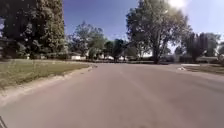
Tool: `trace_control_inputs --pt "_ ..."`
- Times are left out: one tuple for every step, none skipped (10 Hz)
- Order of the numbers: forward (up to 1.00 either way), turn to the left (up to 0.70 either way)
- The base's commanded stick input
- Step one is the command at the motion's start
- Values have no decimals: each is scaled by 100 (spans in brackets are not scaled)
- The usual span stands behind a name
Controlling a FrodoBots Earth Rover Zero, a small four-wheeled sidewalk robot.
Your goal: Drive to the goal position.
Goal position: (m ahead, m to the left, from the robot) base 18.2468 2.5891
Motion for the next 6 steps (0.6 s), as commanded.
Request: trace_control_inputs --pt "70 0" --pt "70 0" --pt "70 0" --pt "70 0" --pt "70 0" --pt "70 0"
